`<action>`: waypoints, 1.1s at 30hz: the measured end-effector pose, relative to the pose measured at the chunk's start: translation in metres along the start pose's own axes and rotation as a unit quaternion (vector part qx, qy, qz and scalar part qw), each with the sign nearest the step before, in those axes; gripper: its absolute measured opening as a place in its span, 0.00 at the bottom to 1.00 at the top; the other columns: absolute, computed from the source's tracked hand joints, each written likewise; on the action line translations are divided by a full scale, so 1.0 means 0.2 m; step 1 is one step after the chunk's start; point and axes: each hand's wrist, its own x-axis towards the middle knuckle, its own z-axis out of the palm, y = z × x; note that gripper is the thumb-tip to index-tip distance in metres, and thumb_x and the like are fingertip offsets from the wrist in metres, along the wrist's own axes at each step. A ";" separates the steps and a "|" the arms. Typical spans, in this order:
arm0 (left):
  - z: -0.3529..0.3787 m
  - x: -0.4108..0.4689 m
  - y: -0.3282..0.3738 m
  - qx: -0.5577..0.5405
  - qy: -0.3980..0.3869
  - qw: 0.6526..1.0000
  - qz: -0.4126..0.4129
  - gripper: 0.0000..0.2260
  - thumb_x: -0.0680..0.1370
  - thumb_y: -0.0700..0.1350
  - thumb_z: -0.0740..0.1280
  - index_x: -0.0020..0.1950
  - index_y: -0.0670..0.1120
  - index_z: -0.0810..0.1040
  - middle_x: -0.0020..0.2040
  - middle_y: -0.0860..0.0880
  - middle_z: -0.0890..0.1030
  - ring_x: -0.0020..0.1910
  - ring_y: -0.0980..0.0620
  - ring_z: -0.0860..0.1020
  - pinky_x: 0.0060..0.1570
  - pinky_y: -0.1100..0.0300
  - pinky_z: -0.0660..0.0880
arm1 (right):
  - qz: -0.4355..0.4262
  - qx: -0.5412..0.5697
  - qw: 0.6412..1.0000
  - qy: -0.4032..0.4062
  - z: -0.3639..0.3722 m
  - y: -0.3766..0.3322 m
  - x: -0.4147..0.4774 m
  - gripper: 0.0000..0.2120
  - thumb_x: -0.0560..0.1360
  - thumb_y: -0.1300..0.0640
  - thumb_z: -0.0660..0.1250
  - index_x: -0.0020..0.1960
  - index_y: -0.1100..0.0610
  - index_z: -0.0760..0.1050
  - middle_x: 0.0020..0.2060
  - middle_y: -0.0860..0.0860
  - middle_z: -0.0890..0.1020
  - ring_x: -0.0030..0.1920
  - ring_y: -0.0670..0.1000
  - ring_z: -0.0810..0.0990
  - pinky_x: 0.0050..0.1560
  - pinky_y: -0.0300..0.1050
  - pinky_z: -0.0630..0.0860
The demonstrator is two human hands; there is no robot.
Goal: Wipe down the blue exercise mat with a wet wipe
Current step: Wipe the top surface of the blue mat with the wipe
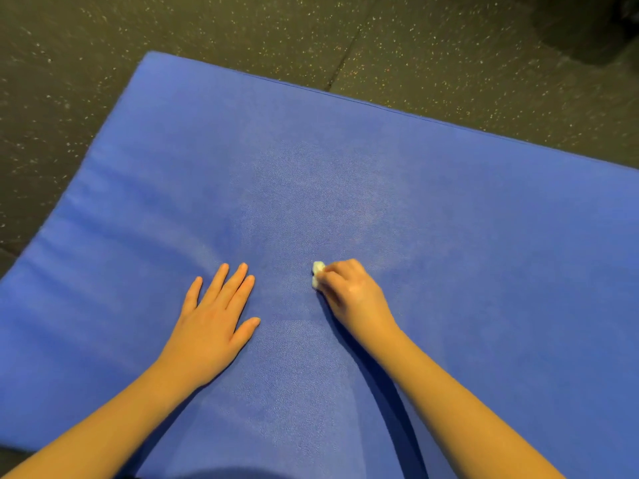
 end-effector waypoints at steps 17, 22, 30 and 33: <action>-0.04 -0.18 0.13 -0.071 -0.049 0.996 -0.037 0.41 0.69 0.67 0.32 0.79 0.50 0.47 0.74 0.58 0.37 0.73 0.57 0.35 0.72 0.51 0.34 | 0.124 0.014 0.992 0.028 -0.04 -0.13 -0.19 0.09 0.72 0.61 0.70 0.33 0.60 0.76 0.33 0.54 0.75 0.33 0.58 0.74 0.31 0.41 0.65; -0.04 -0.19 0.13 -0.078 -0.054 0.994 -0.046 0.42 0.68 0.67 0.32 0.79 0.50 0.48 0.74 0.58 0.38 0.74 0.57 0.36 0.73 0.50 0.36 | 0.032 0.055 0.987 -0.150 -0.14 -0.23 -0.36 0.05 0.72 0.61 0.70 0.37 0.57 0.78 0.38 0.53 0.78 0.39 0.57 0.76 0.36 0.40 0.66; -0.05 -0.24 0.17 -0.061 -0.068 0.995 -0.045 0.44 0.66 0.69 0.30 0.79 0.52 0.45 0.76 0.58 0.37 0.77 0.53 0.38 0.73 0.49 0.36 | 0.041 0.083 0.987 -0.135 -0.16 -0.35 -0.47 0.07 0.73 0.57 0.68 0.38 0.58 0.80 0.37 0.54 0.78 0.38 0.58 0.76 0.38 0.42 0.69; -0.06 -0.25 0.17 -0.076 -0.065 0.993 -0.057 0.40 0.71 0.69 0.36 0.79 0.51 0.48 0.79 0.55 0.44 0.78 0.52 0.40 0.74 0.48 0.38 | -0.010 0.079 0.975 -0.209 -0.25 -0.33 -0.53 0.05 0.74 0.58 0.68 0.41 0.57 0.81 0.39 0.54 0.79 0.40 0.58 0.77 0.38 0.47 0.75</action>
